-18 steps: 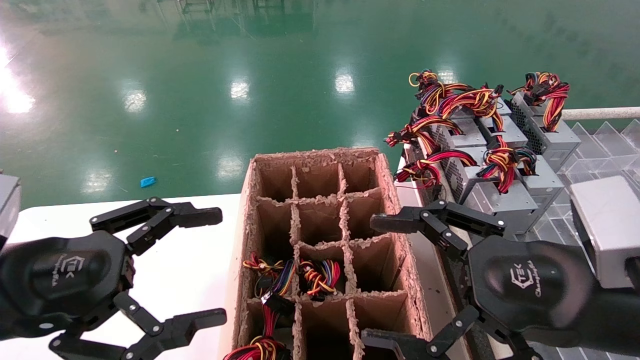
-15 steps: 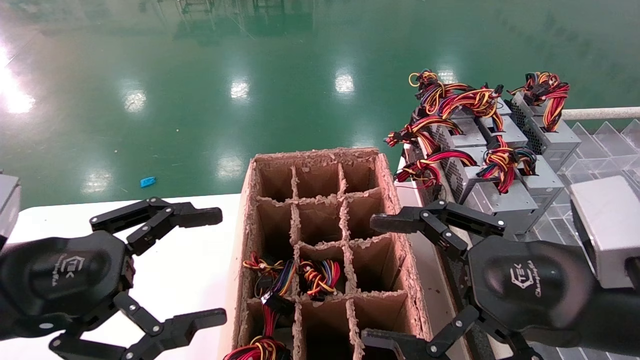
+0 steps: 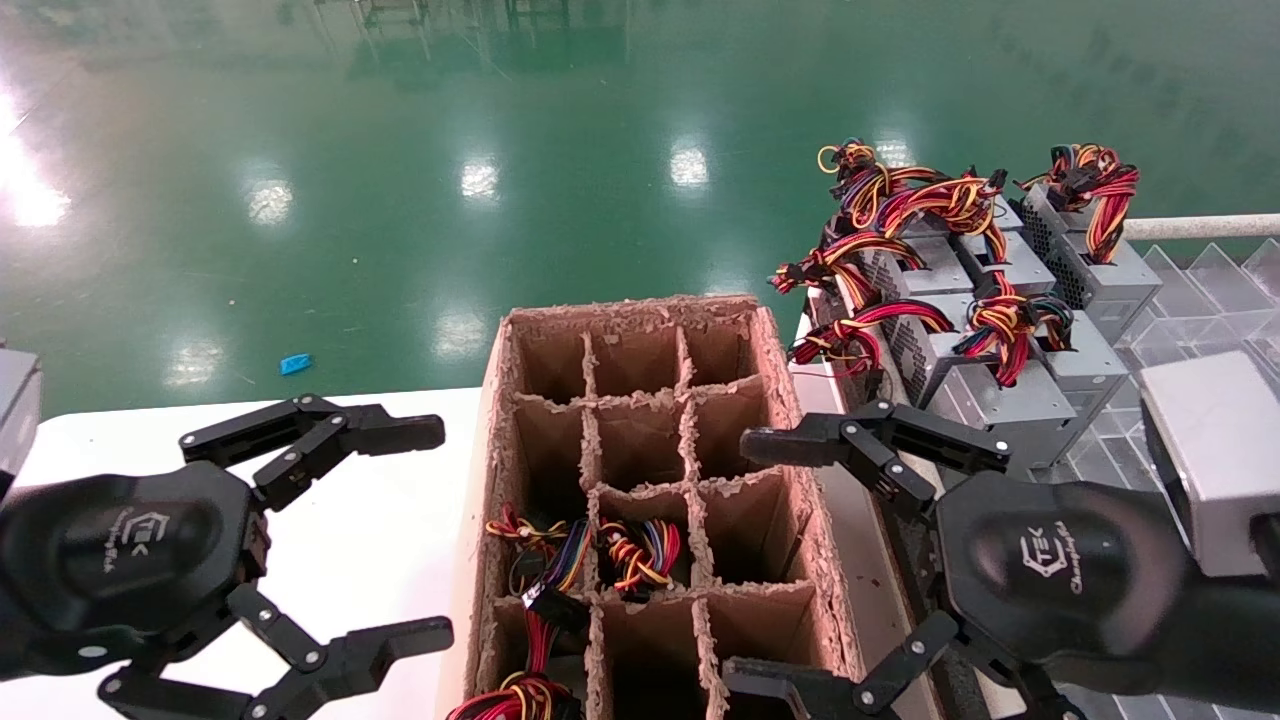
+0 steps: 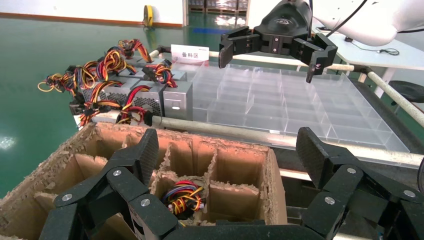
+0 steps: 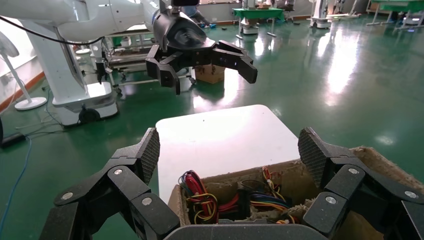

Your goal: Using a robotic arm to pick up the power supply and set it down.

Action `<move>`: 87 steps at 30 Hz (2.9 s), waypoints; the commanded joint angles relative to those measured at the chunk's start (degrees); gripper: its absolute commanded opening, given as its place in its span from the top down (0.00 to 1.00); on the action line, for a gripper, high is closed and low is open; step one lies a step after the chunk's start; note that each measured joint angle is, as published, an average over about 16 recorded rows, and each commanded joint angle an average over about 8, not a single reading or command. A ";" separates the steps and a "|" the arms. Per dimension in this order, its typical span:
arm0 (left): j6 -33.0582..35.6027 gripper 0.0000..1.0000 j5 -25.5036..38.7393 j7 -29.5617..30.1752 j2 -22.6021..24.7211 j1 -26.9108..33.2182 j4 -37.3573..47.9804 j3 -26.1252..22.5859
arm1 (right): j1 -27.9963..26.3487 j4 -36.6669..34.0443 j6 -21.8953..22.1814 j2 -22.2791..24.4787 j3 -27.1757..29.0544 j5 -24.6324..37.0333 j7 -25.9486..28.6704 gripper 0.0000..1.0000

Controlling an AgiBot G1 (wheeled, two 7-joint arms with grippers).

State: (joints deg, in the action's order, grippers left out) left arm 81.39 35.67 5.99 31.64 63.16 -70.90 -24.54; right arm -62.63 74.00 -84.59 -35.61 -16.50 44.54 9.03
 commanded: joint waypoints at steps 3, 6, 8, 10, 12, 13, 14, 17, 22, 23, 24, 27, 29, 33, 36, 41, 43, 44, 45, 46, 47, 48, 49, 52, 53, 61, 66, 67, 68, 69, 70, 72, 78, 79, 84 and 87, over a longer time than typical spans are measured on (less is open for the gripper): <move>0.00 1.00 0.00 0.00 0.00 0.00 0.00 0.00 | -0.85 0.66 1.05 -0.57 -0.43 2.51 -1.51 0.00; 0.00 1.00 0.00 0.00 0.00 0.00 0.00 0.00 | -2.57 2.01 3.24 -2.09 -1.53 7.65 -4.24 0.00; 0.00 1.00 0.00 0.00 0.00 0.00 0.00 0.00 | -3.94 2.81 4.64 -3.36 -2.57 11.47 -5.94 0.00; 0.00 1.00 0.00 0.00 0.00 0.00 0.00 0.00 | -5.33 3.20 5.74 -4.83 -3.82 15.04 -7.13 0.00; 0.00 1.00 0.00 0.00 0.00 0.00 0.00 0.00 | -6.77 3.31 6.44 -6.34 -5.30 18.65 -8.07 0.00; 0.00 1.00 0.00 0.00 0.00 0.00 0.00 0.00 | -7.42 3.32 6.75 -7.06 -6.08 20.46 -8.42 0.00; 0.00 1.00 0.00 0.00 0.00 0.00 0.00 0.00 | -8.06 3.31 7.07 -7.81 -6.91 22.33 -8.70 0.00; 0.00 1.00 0.00 0.00 0.00 0.00 0.00 0.00 | -9.68 3.22 7.84 -9.76 -9.25 27.47 -9.07 0.00; 0.00 1.00 0.00 0.00 0.00 0.00 0.00 0.00 | -11.39 2.91 8.54 -12.16 -12.11 33.15 -8.12 0.00; 0.00 1.00 0.00 0.00 0.00 0.00 0.00 0.00 | -11.62 2.86 8.58 -12.49 -12.48 33.81 -7.83 0.00; 0.00 1.00 0.00 0.00 0.00 0.00 0.00 0.00 | -11.83 2.82 8.60 -12.78 -12.81 34.36 -7.54 0.00; 0.00 1.00 0.00 0.00 0.00 0.00 0.00 0.00 | -12.36 2.73 8.70 -13.46 -13.49 35.59 -6.75 0.00; 0.00 1.00 0.00 0.00 0.00 0.00 0.00 0.00 | -12.60 2.64 8.95 -13.80 -13.83 36.40 -6.32 0.00; 0.00 1.00 0.00 0.00 0.00 0.00 0.00 0.00 | -12.80 2.49 9.72 -14.25 -14.31 37.91 -5.59 0.05; 0.00 1.00 0.00 0.00 0.00 0.00 0.00 0.00 | -12.84 2.47 10.54 -14.46 -14.55 39.12 -5.24 0.25; 0.00 1.00 0.00 0.00 0.00 0.00 0.00 0.00 | -12.89 2.48 11.71 -14.55 -14.72 40.64 -4.75 0.64; 0.00 1.00 0.00 0.00 0.00 0.00 0.00 0.00 | -12.88 2.46 11.95 -14.54 -14.72 40.88 -4.55 0.69; 0.00 1.00 0.00 0.00 0.00 0.00 0.00 0.00 | -12.85 2.43 12.06 -14.56 -14.71 40.92 -4.47 0.71; 0.00 1.00 0.00 0.00 0.00 0.00 0.00 0.00 | -12.81 2.40 12.18 -14.58 -14.67 40.93 -4.43 0.72; 0.00 1.00 0.00 0.00 0.00 0.00 0.00 0.00 | -12.73 2.37 12.37 -14.63 -14.62 40.91 -4.42 0.74; 0.00 1.00 0.00 0.00 0.00 0.00 0.00 0.00 | -12.63 2.33 12.63 -14.67 -14.52 40.88 -4.45 0.75; 0.00 1.00 0.00 0.00 0.00 0.00 0.00 0.00 | -12.50 2.28 12.94 -14.72 -14.41 40.84 -4.52 0.77; 0.00 1.00 0.00 0.00 0.00 0.00 0.00 0.00 | -12.36 2.24 13.30 -14.76 -14.27 40.79 -4.61 0.79; 0.00 1.00 0.00 0.00 0.00 0.00 0.00 0.00 | -11.90 2.11 14.56 -14.83 -13.77 40.67 -4.97 0.88; 0.00 1.00 0.00 0.00 0.00 0.00 0.00 0.00 | -11.76 2.08 14.93 -14.84 -13.61 40.64 -5.10 0.90; 0.00 1.00 0.00 0.00 0.00 0.00 0.00 0.00 | -11.39 1.82 14.90 -15.20 -13.85 40.61 -5.38 1.00; 0.00 1.00 0.00 0.00 0.00 0.00 0.00 0.00 | -11.33 1.64 14.51 -15.50 -14.22 40.72 -5.43 1.00; 0.00 1.00 0.00 0.00 0.00 0.00 0.00 0.00 | -11.32 1.61 14.51 -15.55 -14.24 40.73 -5.46 1.00; 0.00 1.00 0.00 0.00 0.00 0.00 0.00 0.00 | -11.31 1.57 14.52 -15.61 -14.26 40.73 -5.50 1.00; 0.00 1.00 0.00 0.00 0.00 0.00 0.00 0.00 | -11.31 1.53 14.53 -15.67 -14.28 40.73 -5.54 1.00; 0.00 1.00 0.00 0.00 0.00 0.00 0.00 0.00 | -11.31 1.47 14.55 -15.74 -14.30 40.73 -5.59 1.00; 0.00 1.00 0.00 0.00 0.00 0.00 0.00 0.00 | -11.32 1.34 14.58 -15.91 -14.35 40.75 -5.70 1.00; 0.00 1.00 0.00 0.00 0.00 0.00 0.00 0.00 | -11.48 1.01 14.50 -16.30 -14.57 40.98 -6.12 1.00; 0.00 1.00 0.00 0.00 0.00 0.00 0.00 0.00 | -11.53 1.02 14.48 -16.31 -14.59 41.04 -6.20 1.00; 0.00 1.00 0.00 0.00 0.00 0.00 0.00 0.00 | -11.86 1.35 14.18 -16.12 -14.61 41.14 -6.32 1.00; 0.00 1.00 0.00 0.00 0.00 0.00 0.00 0.00 | -12.12 1.58 13.86 -15.96 -14.61 41.09 -6.18 1.00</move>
State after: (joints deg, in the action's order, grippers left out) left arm 81.39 35.67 5.99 31.64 63.17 -70.90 -24.54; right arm -74.80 75.57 -70.73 -51.61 -31.16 85.74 2.84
